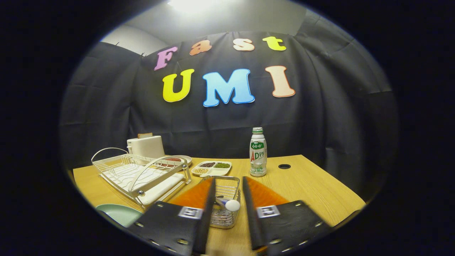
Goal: Take the plate from the dish rack, then take the spoon from the basket and place it into the plate.
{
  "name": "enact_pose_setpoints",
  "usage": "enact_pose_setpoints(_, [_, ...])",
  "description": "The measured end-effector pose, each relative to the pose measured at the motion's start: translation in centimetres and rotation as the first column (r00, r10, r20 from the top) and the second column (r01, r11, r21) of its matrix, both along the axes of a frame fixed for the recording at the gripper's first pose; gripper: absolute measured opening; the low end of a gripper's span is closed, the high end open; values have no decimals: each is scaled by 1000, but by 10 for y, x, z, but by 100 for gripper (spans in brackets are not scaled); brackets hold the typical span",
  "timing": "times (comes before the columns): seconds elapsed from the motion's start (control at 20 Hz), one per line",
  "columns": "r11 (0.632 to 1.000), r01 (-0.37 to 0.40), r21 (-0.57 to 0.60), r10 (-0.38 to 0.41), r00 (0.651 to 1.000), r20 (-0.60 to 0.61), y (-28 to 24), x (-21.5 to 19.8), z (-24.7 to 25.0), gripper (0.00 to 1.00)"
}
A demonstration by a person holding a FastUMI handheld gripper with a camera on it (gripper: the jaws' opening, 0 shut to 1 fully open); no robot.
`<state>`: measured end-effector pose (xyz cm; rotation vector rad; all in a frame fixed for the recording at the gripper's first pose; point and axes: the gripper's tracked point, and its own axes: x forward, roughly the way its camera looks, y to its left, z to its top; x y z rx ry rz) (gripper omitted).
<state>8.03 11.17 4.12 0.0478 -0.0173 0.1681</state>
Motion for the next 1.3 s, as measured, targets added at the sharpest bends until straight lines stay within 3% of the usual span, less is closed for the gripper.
enact_pose_setpoints(0.1, [999,-32,15,32,999,-5,6,-3,-2,25])
enact_pose_setpoints(0.2, [999,-41,24,41,999,-3,9,-5,-2,25])
enact_pose_setpoints(0.25, [998,-45,32,46,999,-13,13,-5,-4,11])
enact_pose_setpoints(0.4, [1000,-19,7,19,1000,-18,10,-6,2,10])
enact_pose_setpoints(0.45, [1000,-30,5,30,999,-32,12,-9,4,5])
enact_pose_setpoints(0.8, [1000,1,-12,-1,1000,-21,6,-15,38,5])
enact_pose_setpoints(1.3, [995,-86,-40,86,996,-21,19,-61,118,5])
